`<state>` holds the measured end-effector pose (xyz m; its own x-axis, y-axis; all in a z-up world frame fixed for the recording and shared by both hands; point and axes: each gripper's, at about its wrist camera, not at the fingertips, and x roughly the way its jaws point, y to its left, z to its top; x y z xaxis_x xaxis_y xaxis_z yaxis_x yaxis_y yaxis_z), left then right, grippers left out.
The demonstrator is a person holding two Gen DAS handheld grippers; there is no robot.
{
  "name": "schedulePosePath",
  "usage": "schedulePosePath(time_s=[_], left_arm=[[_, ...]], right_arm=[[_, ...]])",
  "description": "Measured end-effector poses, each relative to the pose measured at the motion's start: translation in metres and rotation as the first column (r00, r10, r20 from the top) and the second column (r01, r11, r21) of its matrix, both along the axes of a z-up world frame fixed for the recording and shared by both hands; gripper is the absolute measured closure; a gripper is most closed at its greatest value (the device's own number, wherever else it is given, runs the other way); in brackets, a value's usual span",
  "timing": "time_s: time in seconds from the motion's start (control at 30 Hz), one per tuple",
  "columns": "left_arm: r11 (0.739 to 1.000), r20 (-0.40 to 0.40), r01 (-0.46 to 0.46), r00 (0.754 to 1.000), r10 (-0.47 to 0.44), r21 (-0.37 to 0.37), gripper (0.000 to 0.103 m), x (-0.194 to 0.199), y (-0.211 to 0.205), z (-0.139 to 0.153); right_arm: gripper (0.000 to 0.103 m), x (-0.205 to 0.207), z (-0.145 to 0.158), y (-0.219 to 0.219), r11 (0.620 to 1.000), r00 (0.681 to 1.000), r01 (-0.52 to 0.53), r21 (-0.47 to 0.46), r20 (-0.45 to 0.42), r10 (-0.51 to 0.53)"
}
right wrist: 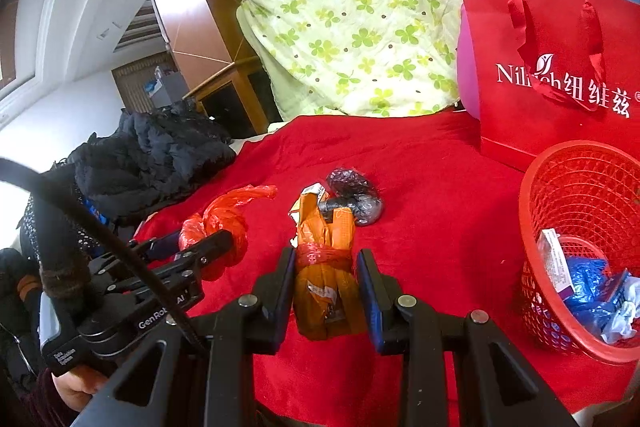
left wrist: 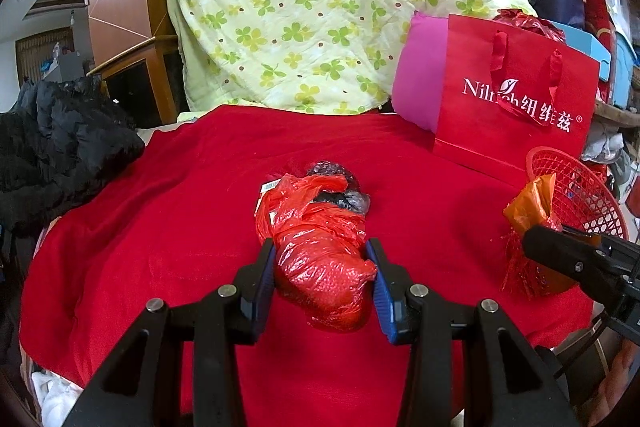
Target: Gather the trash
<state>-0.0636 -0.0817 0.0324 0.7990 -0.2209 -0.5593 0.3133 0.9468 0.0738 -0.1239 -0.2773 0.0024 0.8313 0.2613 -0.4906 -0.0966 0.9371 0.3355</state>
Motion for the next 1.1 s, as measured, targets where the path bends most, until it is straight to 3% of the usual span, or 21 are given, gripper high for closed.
schedulePosePath(time_s=[0.6, 0.77, 0.93, 1.1], left_arm=[[1.000, 0.008, 0.021, 1.000, -0.021, 0.018, 0.057, -0.006, -0.007, 0.002], [1.000, -0.042, 0.011, 0.999, -0.011, -0.003, 0.057, 0.002, 0.000, -0.008], [1.000, -0.071, -0.025, 0.997, 0.025, -0.004, 0.057, 0.008, 0.013, -0.019], [0.998, -0.106, -0.059, 0.993, 0.058, -0.011, 0.057, 0.014, 0.022, -0.030]], right_arm=[[0.069, -0.011, 0.005, -0.008, 1.000, 1.000, 0.014, 0.018, 0.019, -0.014], [0.069, -0.011, 0.001, -0.009, 1.000, 1.000, 0.019, 0.002, 0.001, -0.019], [0.069, -0.009, -0.027, -0.009, 0.998, 0.993, -0.030, -0.059, -0.120, 0.023], [0.069, 0.000, -0.082, -0.002, 0.990, 0.948, -0.111, -0.084, -0.307, 0.080]])
